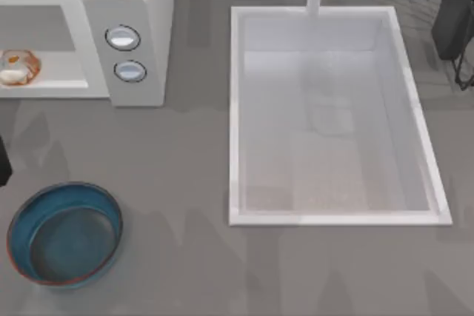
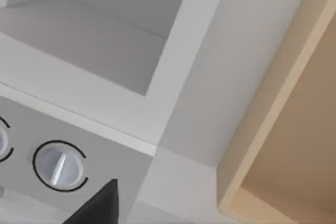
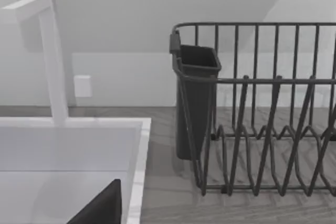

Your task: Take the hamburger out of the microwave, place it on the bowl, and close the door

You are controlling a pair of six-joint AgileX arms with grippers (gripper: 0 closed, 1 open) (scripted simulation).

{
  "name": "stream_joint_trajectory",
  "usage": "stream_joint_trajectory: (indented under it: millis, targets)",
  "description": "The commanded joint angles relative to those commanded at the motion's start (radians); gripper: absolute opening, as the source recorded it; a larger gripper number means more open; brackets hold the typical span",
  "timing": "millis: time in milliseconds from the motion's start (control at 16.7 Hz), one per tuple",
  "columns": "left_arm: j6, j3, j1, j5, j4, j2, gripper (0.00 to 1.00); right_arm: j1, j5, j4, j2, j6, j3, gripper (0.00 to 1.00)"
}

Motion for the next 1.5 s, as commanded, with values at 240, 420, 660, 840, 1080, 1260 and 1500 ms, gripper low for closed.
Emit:
stream_joint_trajectory:
  millis: [240, 420, 660, 840, 1080, 1260, 1500]
  targets:
    - [-0.695, 0.098, 0.016, 0.019, 0.129, 0.268, 1.00, 0.000, 0.000, 0.000, 0.000, 0.000, 0.000, 1.00]
    - [-1.234, 0.174, 0.028, 0.033, 0.229, 0.474, 1.00, 0.000, 0.000, 0.000, 0.000, 0.000, 0.000, 1.00]
    - [-1.948, 0.275, 0.044, 0.053, 0.361, 0.746, 1.00, 0.000, 0.000, 0.000, 0.000, 0.000, 0.000, 1.00]
    - [-2.463, 0.349, 0.056, 0.067, 0.457, 0.943, 1.00, 0.000, 0.000, 0.000, 0.000, 0.000, 0.000, 1.00]
    - [-3.090, 0.441, 0.071, 0.086, 0.575, 1.186, 1.00, 0.000, 0.000, 0.000, 0.000, 0.000, 0.000, 1.00]
    - [-3.497, 0.502, 0.081, 0.098, 0.653, 1.346, 1.00, 0.000, 0.000, 0.000, 0.000, 0.000, 0.000, 1.00]
    - [-3.926, 0.569, 0.091, 0.112, 0.739, 1.522, 1.00, 0.000, 0.000, 0.000, 0.000, 0.000, 0.000, 1.00]
